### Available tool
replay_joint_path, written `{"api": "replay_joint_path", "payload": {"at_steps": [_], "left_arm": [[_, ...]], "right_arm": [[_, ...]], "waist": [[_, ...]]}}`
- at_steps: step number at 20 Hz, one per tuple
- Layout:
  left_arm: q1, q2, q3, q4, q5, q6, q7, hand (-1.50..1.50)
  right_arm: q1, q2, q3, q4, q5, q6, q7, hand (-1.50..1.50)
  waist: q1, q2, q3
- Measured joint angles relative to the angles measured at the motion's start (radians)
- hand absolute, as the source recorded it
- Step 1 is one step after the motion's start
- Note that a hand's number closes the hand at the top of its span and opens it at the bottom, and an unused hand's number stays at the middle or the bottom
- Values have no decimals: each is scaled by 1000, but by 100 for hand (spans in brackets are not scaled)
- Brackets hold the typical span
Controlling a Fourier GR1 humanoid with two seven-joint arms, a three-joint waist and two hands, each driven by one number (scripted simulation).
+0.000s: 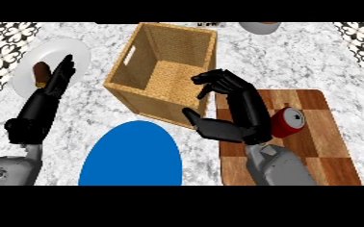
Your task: Pick the can from the cutting board and place it in the basket
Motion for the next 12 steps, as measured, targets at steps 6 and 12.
{"api": "replay_joint_path", "payload": {"at_steps": [6, 12], "left_arm": [[-16, 8, 15, 14, -1, -5, 4, 0], [-24, 16, 21, 20, -3, -10, 10, 0]], "right_arm": [[-154, -177, 24, 21, 287, -102, 239, -150], [-316, -453, 64, 52, 410, 140, 521, -150]], "waist": [[-16, -7, -8], [-19, -13, -13]]}}
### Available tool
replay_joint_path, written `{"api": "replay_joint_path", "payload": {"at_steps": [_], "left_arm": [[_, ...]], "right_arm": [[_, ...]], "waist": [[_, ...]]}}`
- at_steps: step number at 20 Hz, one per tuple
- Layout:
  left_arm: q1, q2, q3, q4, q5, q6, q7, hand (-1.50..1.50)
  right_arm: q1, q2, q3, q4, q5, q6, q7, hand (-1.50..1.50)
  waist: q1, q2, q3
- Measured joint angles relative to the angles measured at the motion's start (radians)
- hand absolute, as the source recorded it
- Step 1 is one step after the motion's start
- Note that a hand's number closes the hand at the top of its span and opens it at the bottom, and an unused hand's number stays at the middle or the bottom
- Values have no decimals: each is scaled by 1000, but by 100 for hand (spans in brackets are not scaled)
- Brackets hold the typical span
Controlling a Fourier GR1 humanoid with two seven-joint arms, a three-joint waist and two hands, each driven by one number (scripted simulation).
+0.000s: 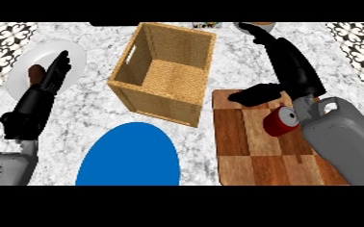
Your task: Pick the can from the cutting board and place it in the basket
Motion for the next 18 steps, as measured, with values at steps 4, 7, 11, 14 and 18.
{"api": "replay_joint_path", "payload": {"at_steps": [4, 7, 11, 14, 18], "left_arm": [[-10, -4, -8, -4, -5, -2, 5, 0], [-20, 0, 1, -3, 1, -7, 9, 0], [-25, -15, -6, 13, -11, -5, -8, 0], [-35, -14, 3, 19, -10, -13, -8, 0], [-26, -20, 6, 14, -17, -19, -11, 0]], "right_arm": [[-98, -121, 52, -14, -63, 279, 136, -150], [-171, -181, 54, -18, -171, 482, 230, -150], [-255, -226, 22, 5, -341, 673, 329, -150], [-287, -248, 12, 30, -428, 736, 360, -150], [-284, -291, 6, 64, -486, 796, 352, -150]], "waist": [[8, 3, 1], [15, 7, 3], [17, 13, 6], [19, 15, 7], [21, 17, 9]]}}
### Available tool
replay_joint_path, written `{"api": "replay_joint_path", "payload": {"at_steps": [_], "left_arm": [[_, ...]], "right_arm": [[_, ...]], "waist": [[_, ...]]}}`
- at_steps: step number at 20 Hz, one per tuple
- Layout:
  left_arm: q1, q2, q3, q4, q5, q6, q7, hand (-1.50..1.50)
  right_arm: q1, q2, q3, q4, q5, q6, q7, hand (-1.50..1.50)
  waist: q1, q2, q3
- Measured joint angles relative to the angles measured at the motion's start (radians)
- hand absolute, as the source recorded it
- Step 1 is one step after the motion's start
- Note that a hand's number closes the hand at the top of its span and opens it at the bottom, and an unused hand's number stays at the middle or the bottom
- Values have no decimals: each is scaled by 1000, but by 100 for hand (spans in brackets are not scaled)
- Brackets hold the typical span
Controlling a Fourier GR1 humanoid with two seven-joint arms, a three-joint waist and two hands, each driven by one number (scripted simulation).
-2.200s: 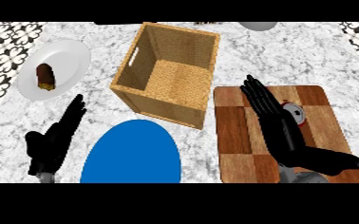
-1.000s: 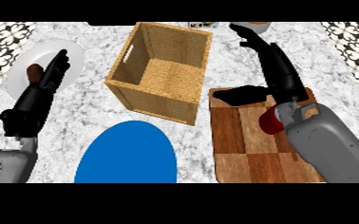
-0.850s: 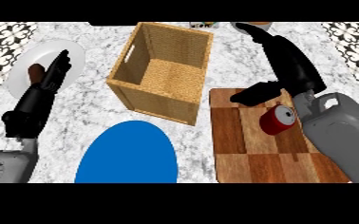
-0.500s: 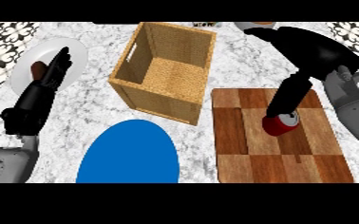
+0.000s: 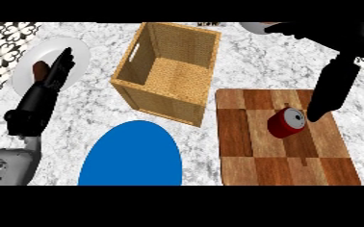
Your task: Pick the can from the cutting board and place it in the basket
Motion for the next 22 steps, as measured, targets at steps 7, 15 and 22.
{"api": "replay_joint_path", "payload": {"at_steps": [7, 15, 22], "left_arm": [[-2, -17, 8, -20, -11, -10, 13, 0], [-16, -39, 9, -29, -34, -15, 47, 0], [-6, -62, 25, -12, -60, -25, 22, 0]], "right_arm": [[50, 18, 27, 46, 67, 55, -37, -150], [128, 68, 73, 83, 174, 94, -61, -150], [243, 83, 43, 58, 301, 121, -102, -150]], "waist": [[4, 3, 2], [6, 4, 2], [1, 4, 2]]}}
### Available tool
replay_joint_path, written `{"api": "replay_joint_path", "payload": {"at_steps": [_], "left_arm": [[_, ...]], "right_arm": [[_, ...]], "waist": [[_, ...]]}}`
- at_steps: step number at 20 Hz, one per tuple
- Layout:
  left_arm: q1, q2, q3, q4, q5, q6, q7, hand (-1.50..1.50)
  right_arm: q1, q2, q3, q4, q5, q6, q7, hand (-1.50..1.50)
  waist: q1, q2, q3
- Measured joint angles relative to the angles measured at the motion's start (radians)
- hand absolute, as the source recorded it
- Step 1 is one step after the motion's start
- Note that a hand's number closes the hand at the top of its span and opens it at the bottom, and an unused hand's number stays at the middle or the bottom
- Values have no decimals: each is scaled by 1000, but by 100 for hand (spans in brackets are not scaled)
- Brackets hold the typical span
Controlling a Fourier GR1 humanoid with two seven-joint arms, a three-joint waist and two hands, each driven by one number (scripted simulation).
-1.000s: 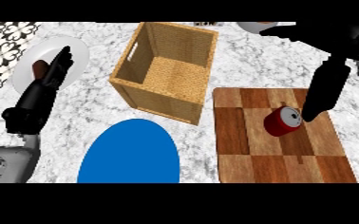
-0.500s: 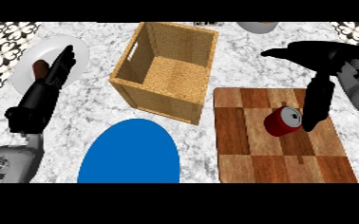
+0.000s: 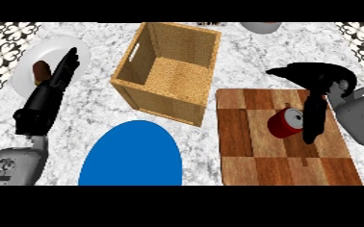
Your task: Pick the can from the cutting board and place it in the basket
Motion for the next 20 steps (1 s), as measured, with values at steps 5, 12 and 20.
{"api": "replay_joint_path", "payload": {"at_steps": [5, 12, 20], "left_arm": [[12, 0, 32, -11, 3, -27, -6, 0], [-8, -30, 49, 2, -22, -41, -2, 0], [-8, -43, 73, -23, -45, -72, 16, 0]], "right_arm": [[82, 15, -43, -22, 105, 6, -45, -150], [140, 111, -84, -18, 272, -4, -102, -150], [236, 168, -154, -46, 394, 4, -162, -150]], "waist": [[0, 0, 0], [1, 0, 0], [0, 0, 0]]}}
